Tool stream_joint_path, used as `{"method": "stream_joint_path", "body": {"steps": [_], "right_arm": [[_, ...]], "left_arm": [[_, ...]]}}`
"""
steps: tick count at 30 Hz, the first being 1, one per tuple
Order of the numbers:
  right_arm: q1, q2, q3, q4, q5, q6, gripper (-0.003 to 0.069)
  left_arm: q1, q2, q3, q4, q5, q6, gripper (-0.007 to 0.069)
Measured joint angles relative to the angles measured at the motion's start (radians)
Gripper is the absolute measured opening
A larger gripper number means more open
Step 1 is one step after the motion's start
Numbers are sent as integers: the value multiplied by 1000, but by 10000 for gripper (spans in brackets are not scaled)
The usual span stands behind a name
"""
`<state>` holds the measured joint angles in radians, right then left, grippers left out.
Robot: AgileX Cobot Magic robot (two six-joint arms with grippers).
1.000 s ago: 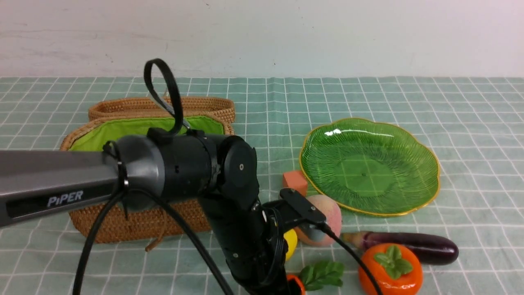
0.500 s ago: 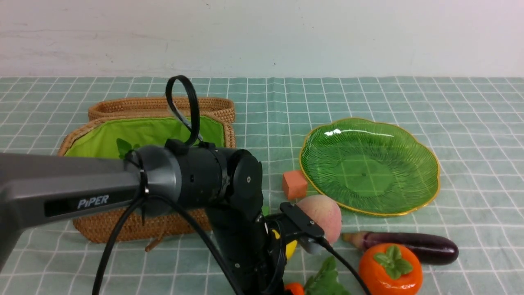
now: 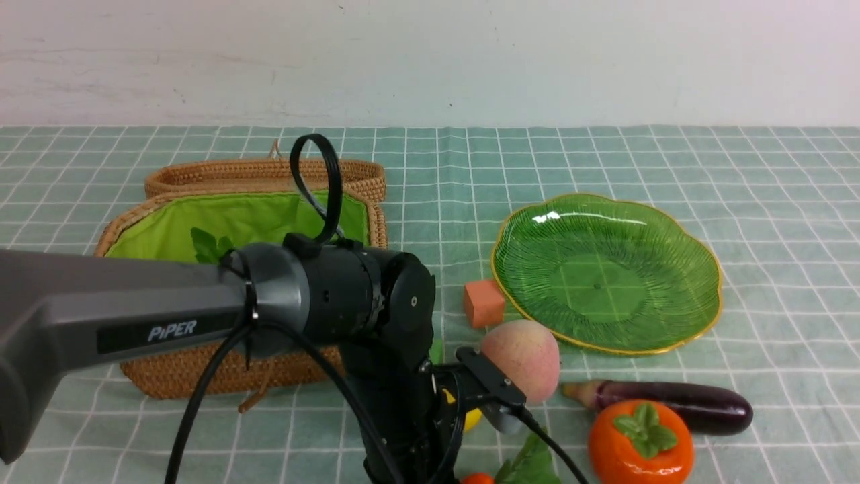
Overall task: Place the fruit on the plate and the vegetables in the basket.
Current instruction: Use the left arm to grab a carrot and put it into the left basket
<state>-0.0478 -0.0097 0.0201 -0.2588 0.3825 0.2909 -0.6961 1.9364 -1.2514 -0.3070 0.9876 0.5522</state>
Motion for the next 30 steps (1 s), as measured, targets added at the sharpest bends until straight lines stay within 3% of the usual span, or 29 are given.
{"method": "stream_joint_path", "body": {"steps": [6,16,18,19,23,30], "right_arm": [[0,0,0,0,0,0,242],[0,0,0,0,0,0,242],[0,0,0,0,0,0,242],[0,0,0,0,0,0,242],[0,0,0,0,0,0,242],[0,0,0,0,0,0,242]], "left_arm": [[0,2,-135,106,192,0,298],[1,-120,-358,252,224,20,298],[1,-175,-403,399,234,25,298],[2,-178,-408,413,236,25,298],[91,-208,-430,684,225,11,298],[342,-142,-432,684,120,-10,298]]}}
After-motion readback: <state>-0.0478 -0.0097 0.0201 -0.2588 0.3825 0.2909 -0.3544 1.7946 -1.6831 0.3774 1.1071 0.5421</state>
